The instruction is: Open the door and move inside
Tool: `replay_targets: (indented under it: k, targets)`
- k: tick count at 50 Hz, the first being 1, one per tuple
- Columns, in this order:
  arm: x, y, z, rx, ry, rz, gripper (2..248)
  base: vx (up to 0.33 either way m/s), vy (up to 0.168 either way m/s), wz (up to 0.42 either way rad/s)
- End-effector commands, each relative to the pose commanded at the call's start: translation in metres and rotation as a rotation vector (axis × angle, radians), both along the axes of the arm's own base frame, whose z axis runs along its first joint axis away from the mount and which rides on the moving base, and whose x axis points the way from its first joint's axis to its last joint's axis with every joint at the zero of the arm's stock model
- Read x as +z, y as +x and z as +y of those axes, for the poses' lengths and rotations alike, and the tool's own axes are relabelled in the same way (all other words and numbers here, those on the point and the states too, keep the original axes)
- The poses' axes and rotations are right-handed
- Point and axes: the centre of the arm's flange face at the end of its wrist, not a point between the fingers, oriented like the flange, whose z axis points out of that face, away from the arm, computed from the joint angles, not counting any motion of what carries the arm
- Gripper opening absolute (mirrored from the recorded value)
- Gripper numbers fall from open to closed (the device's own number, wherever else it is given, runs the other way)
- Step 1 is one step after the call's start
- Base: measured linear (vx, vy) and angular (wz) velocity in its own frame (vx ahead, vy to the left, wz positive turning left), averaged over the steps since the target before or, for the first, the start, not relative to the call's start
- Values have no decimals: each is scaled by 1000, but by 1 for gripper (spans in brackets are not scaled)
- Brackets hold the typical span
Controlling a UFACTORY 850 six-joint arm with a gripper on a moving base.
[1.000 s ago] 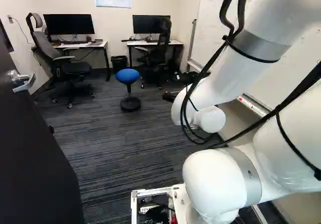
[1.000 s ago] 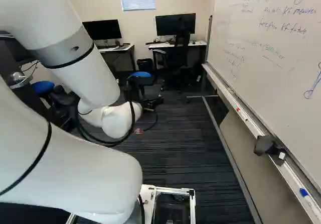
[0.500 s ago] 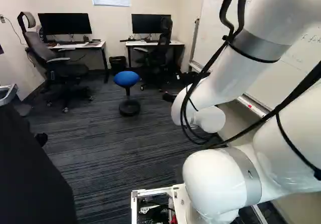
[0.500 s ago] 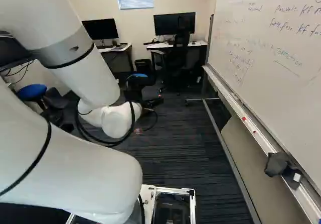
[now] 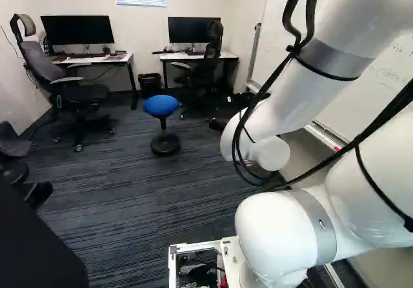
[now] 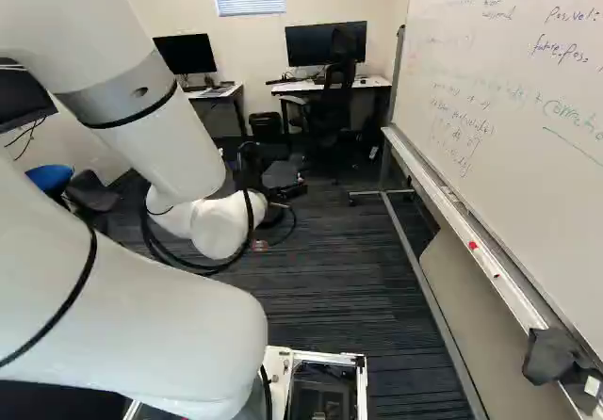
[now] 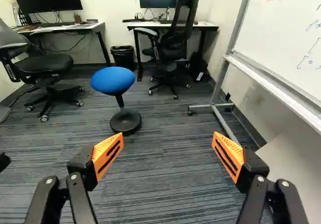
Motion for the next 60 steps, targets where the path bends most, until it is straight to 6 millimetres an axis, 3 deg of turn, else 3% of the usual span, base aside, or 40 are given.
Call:
replay_targets:
  k: [60]
  targets:
    - [0, 0, 0, 0, 0, 0, 247, 192, 14, -13]
